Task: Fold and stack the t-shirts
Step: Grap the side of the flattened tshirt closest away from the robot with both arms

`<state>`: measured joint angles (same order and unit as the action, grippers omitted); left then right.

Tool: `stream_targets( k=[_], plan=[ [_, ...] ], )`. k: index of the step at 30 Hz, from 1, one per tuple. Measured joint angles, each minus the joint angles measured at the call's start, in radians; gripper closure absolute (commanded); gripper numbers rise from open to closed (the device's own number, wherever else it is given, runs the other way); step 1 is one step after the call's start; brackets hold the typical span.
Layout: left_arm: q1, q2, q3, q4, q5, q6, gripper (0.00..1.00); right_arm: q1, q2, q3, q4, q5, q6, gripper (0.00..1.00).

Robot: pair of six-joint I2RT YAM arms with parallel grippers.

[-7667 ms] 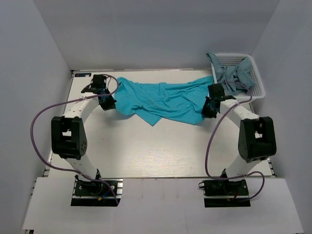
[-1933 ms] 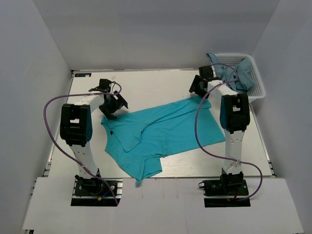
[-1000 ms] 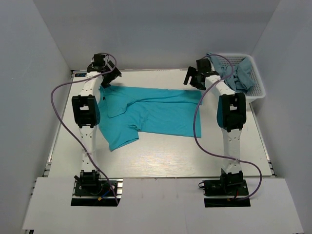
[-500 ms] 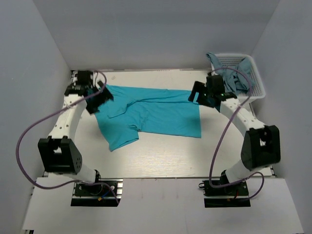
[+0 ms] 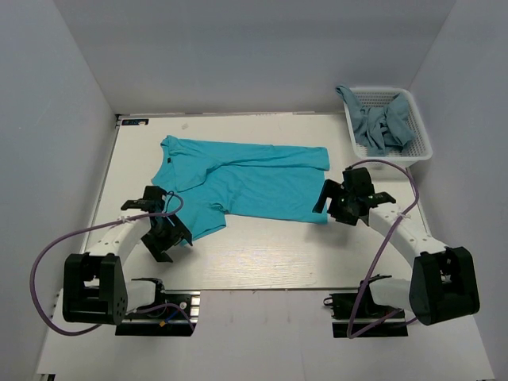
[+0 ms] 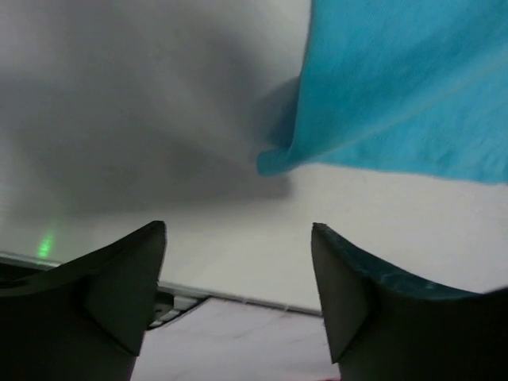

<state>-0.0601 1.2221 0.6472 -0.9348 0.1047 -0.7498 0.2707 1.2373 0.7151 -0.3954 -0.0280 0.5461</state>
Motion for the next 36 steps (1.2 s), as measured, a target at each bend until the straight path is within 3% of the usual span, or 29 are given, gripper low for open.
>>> stream_targets(
  k=[4, 8, 11, 12, 15, 18, 28, 31, 32, 33, 36],
  plan=[
    [-0.002, 0.049, 0.005, 0.077, -0.031, -0.024, 0.33, 0.000, 0.000, -0.001, 0.000, 0.001, 0.008, 0.10],
    [-0.001, 0.131, 0.014, 0.143, -0.057, -0.031, 0.41, 0.000, 0.013, -0.001, -0.002, 0.003, 0.015, 0.10],
    [-0.001, 0.171, 0.040, 0.150, -0.056, -0.034, 0.61, 0.000, 0.024, -0.001, -0.011, 0.015, 0.019, 0.10],
    [-0.001, 0.182, 0.047, 0.155, -0.055, -0.033, 0.75, 0.000, 0.026, -0.001, -0.015, 0.023, 0.020, 0.10],
    [-0.001, 0.204, 0.057, 0.174, -0.037, -0.033, 1.00, 0.000, 0.036, -0.001, -0.021, 0.035, 0.017, 0.10],
    [-0.001, 0.208, 0.058, 0.202, -0.007, -0.017, 1.00, 0.008, 0.070, -0.001, -0.023, 0.043, 0.008, 0.10],
    [-0.001, 0.200, 0.059, 0.237, 0.078, 0.010, 1.00, 0.032, 0.209, 0.030, 0.015, 0.055, 0.052, 0.27],
    [-0.001, 0.175, 0.072, 0.219, 0.108, 0.016, 1.00, 0.032, 0.233, 0.039, 0.050, 0.056, 0.074, 0.42],
    [-0.001, 0.166, 0.086, 0.209, 0.120, 0.017, 1.00, 0.032, 0.238, 0.040, 0.060, 0.058, 0.080, 0.50],
    [-0.001, 0.159, 0.100, 0.205, 0.133, 0.020, 1.00, 0.032, 0.245, 0.042, 0.063, 0.059, 0.084, 0.68],
    [-0.001, 0.151, 0.153, 0.200, 0.183, 0.031, 1.00, 0.032, 0.262, 0.043, 0.064, 0.063, 0.102, 0.87]
  ],
)
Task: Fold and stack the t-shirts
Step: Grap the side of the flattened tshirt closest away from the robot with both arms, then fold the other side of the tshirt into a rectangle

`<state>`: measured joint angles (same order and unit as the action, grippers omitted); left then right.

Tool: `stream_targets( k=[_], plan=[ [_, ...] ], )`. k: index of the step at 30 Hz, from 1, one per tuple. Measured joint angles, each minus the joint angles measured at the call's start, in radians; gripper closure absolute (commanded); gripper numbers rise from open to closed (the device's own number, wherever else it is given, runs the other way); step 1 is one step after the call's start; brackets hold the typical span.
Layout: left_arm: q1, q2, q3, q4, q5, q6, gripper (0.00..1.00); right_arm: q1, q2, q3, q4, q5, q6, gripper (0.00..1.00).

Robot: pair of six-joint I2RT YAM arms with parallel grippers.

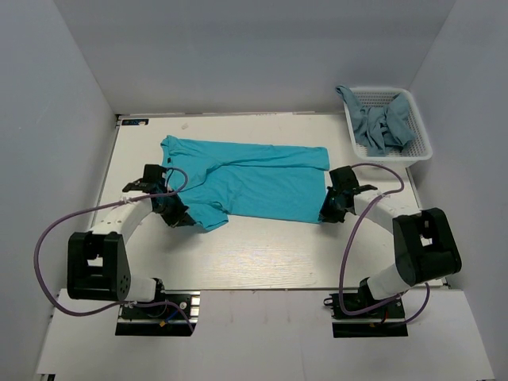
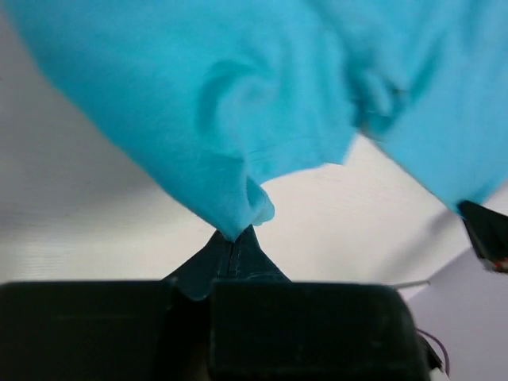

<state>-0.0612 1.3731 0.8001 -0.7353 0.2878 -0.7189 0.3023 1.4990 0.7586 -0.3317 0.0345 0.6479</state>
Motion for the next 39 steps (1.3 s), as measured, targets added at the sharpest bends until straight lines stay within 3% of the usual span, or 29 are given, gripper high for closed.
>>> stream_targets(
  k=[4, 10, 16, 25, 39],
  plan=[
    [0.000, 0.002, 0.080, -0.012, 0.056, 0.012, 1.00, 0.001, 0.000, 0.002, -0.019, 0.001, 0.002, 1.00],
    [0.006, 0.059, 0.213, -0.016, 0.129, 0.019, 1.00, 0.001, 0.000, 0.074, -0.082, -0.013, -0.005, 1.00],
    [0.008, 0.224, 0.400, -0.003, 0.164, 0.027, 1.00, 0.000, 0.027, 0.223, -0.129, -0.015, -0.025, 1.00],
    [0.015, 0.443, 0.719, -0.007, 0.161, 0.037, 1.00, -0.001, 0.193, 0.474, -0.230, -0.008, -0.054, 1.00],
    [0.063, 0.649, 1.034, 0.025, 0.162, 0.055, 1.00, -0.057, 0.383, 0.791, -0.325, 0.005, -0.083, 1.00]
  ],
)
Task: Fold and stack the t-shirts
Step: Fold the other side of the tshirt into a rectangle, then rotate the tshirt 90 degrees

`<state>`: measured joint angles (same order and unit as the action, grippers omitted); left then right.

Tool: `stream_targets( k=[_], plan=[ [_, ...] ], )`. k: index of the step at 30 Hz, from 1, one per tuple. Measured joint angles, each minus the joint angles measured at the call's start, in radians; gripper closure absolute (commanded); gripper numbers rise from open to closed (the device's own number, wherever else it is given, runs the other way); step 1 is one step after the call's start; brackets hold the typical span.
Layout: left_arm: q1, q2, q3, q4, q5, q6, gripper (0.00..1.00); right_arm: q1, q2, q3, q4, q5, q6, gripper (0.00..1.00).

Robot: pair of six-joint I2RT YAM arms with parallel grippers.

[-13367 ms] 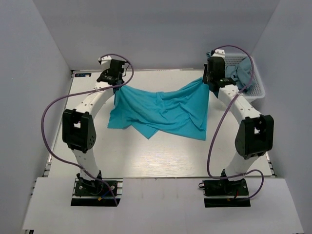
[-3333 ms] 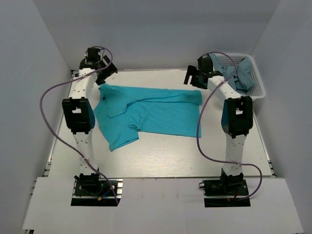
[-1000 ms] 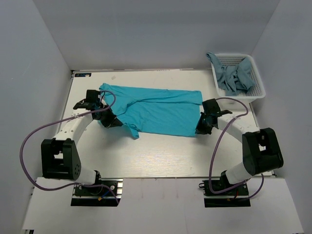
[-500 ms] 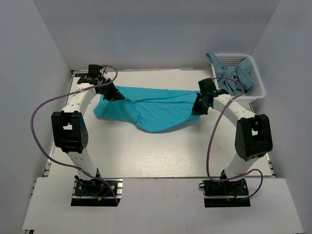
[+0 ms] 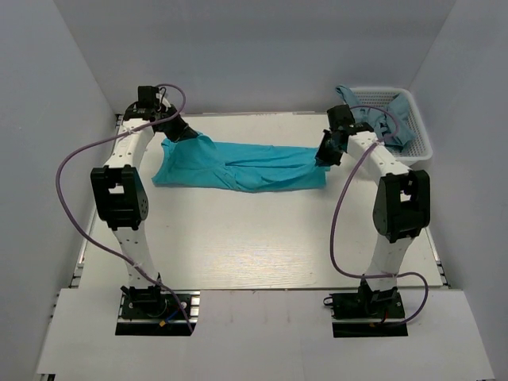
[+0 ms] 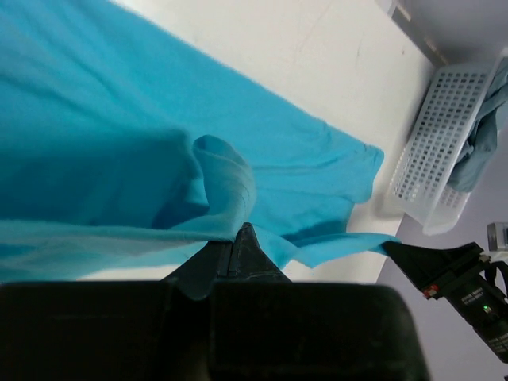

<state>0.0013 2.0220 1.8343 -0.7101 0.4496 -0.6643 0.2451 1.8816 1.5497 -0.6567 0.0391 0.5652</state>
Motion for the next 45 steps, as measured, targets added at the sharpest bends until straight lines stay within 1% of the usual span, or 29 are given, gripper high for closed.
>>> stream_targets(
  k=[5, 13, 18, 19, 20, 21, 22, 23, 24, 25, 29, 32, 36, 40, 43, 45],
  plan=[
    [0.023, 0.110, 0.134, 0.001, 0.005, 0.020, 1.00, -0.026, 0.070, 0.090, -0.019, 0.000, 0.000, 1.00],
    [0.063, 0.190, 0.195, 0.031, 0.030, 0.032, 1.00, -0.061, 0.203, 0.240, -0.068, -0.002, 0.004, 1.00],
    [0.079, 0.268, 0.247, 0.064, 0.038, 0.028, 1.00, -0.079, 0.260, 0.293, -0.104, -0.001, 0.020, 1.00],
    [0.082, 0.282, 0.254, 0.067, 0.044, 0.027, 0.88, -0.082, 0.270, 0.302, -0.109, -0.001, 0.026, 0.94],
    [0.084, 0.297, 0.263, 0.070, 0.051, 0.029, 0.77, -0.086, 0.280, 0.308, -0.110, -0.002, 0.031, 0.67],
    [0.087, 0.315, 0.275, 0.076, 0.058, 0.024, 0.63, -0.089, 0.291, 0.315, -0.113, -0.005, 0.038, 0.61],
    [0.089, 0.331, 0.283, 0.085, 0.060, 0.022, 0.18, -0.092, 0.302, 0.323, -0.115, -0.009, 0.035, 0.39],
    [0.089, 0.346, 0.291, 0.090, 0.060, 0.022, 0.01, -0.095, 0.312, 0.329, -0.113, -0.013, 0.033, 0.26],
    [0.089, 0.360, 0.300, 0.093, 0.055, 0.018, 0.00, -0.097, 0.320, 0.333, -0.108, -0.014, 0.031, 0.20],
    [0.091, 0.380, 0.320, 0.086, 0.046, 0.011, 0.00, -0.099, 0.327, 0.335, -0.099, -0.014, 0.020, 0.10],
    [0.099, 0.460, 0.420, 0.051, 0.002, 0.002, 0.00, -0.101, 0.352, 0.378, -0.094, 0.004, -0.023, 0.10],
    [0.106, 0.463, 0.422, 0.034, -0.023, 0.001, 0.00, -0.097, 0.334, 0.383, -0.074, 0.024, -0.053, 0.10],
    [0.108, 0.383, 0.317, 0.013, -0.080, 0.011, 0.00, -0.083, 0.242, 0.296, -0.023, 0.024, -0.100, 0.10],
    [0.089, 0.280, 0.216, -0.024, -0.156, 0.037, 0.00, -0.042, 0.163, 0.230, 0.016, -0.013, -0.166, 0.10],
    [0.051, 0.206, 0.129, -0.035, -0.192, 0.048, 0.00, 0.000, 0.171, 0.230, 0.047, -0.048, -0.202, 0.10],
    [0.014, 0.196, 0.103, -0.045, -0.209, 0.048, 0.00, 0.020, 0.199, 0.245, 0.049, -0.064, -0.209, 0.10]
  ],
)
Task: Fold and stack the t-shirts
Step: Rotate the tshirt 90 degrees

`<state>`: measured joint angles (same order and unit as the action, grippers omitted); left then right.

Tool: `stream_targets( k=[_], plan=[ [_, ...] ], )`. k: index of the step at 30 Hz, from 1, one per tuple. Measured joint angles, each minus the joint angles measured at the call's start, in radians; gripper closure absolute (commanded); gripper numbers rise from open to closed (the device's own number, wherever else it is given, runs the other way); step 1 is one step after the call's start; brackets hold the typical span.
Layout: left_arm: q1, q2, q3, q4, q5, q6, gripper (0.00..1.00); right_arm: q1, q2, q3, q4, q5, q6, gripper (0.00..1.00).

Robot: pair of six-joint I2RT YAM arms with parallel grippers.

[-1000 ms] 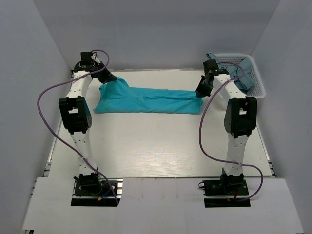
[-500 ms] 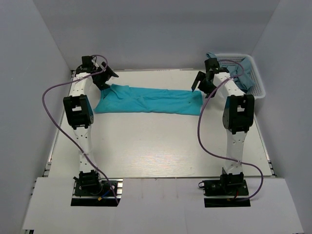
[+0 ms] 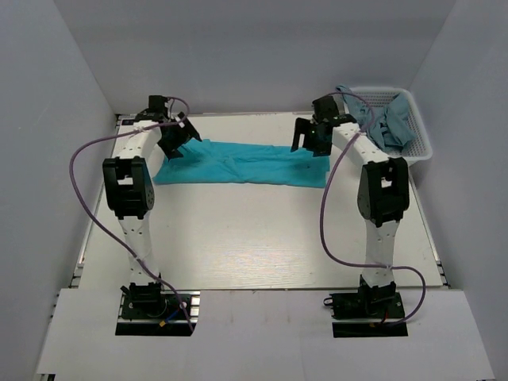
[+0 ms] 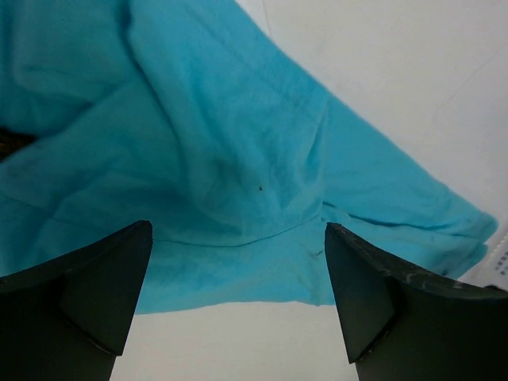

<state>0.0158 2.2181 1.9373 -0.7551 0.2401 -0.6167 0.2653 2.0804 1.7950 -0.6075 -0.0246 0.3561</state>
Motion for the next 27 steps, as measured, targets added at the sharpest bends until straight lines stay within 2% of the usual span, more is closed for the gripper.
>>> stream_targets(
  k=[5, 9, 13, 16, 19, 23, 27],
  plan=[
    [-0.069, 0.105, 0.024, -0.020, -0.031, -0.018, 0.00, 0.023, 0.139, 0.039, 0.042, -0.035, -0.001, 0.10],
    [-0.078, 0.209, 0.187, -0.053, -0.066, -0.047, 0.00, 0.018, 0.179, 0.035, 0.066, -0.017, -0.005, 0.10],
    [-0.074, 0.323, 0.360, -0.026, -0.048, -0.074, 0.00, 0.032, 0.068, -0.181, 0.175, 0.018, -0.024, 0.10],
    [-0.077, 0.397, 0.450, 0.077, 0.008, -0.100, 0.00, 0.074, -0.084, -0.410, 0.220, 0.001, -0.032, 0.10],
    [-0.100, 0.441, 0.464, 0.243, 0.068, -0.123, 0.00, 0.171, -0.218, -0.586, 0.208, -0.060, -0.049, 0.10],
    [-0.180, 0.531, 0.515, 0.483, 0.120, -0.165, 0.00, 0.359, -0.318, -0.696, 0.113, -0.198, -0.121, 0.10],
    [-0.301, 0.601, 0.528, 0.700, 0.153, -0.215, 0.00, 0.502, -0.328, -0.726, 0.081, -0.404, -0.175, 0.12]
  ],
)
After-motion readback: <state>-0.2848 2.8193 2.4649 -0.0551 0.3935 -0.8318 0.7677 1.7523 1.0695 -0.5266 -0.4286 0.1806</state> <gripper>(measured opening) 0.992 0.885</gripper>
